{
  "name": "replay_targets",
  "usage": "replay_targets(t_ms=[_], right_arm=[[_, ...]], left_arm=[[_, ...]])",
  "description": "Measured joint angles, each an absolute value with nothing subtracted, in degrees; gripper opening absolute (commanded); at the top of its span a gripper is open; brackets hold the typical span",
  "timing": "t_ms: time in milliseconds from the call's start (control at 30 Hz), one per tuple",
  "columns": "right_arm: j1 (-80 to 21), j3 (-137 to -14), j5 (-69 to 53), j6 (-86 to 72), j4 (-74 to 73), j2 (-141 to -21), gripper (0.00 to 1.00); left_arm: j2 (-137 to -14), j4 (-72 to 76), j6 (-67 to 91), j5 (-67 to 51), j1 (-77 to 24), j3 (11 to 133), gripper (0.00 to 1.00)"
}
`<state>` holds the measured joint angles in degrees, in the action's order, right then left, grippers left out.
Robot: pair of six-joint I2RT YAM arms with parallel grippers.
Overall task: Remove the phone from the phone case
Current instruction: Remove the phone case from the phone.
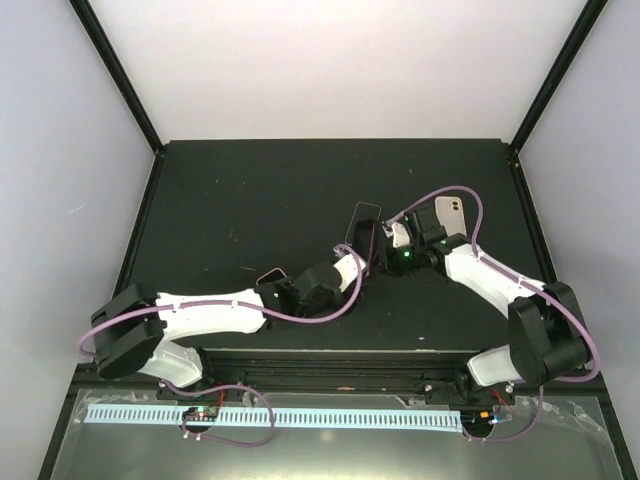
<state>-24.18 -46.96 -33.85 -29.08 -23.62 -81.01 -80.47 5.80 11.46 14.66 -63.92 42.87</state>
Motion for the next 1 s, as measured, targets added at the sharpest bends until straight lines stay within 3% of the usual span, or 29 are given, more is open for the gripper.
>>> replay_targets(t_ms=[300, 1000], right_arm=[[-22.8, -47.2, -34.4, -30.0, -25.3, -80.5, 0.01], [-21.2, -45.5, -39.1, -30.7, -21.6, -78.3, 0.01]], left_arm=[[-89.1, 6.1, 8.9, 22.0, -66.9, 50.4, 0.53], [-95.2, -2.6, -3.4, 38.8, -68.7, 57.8, 0.54]])
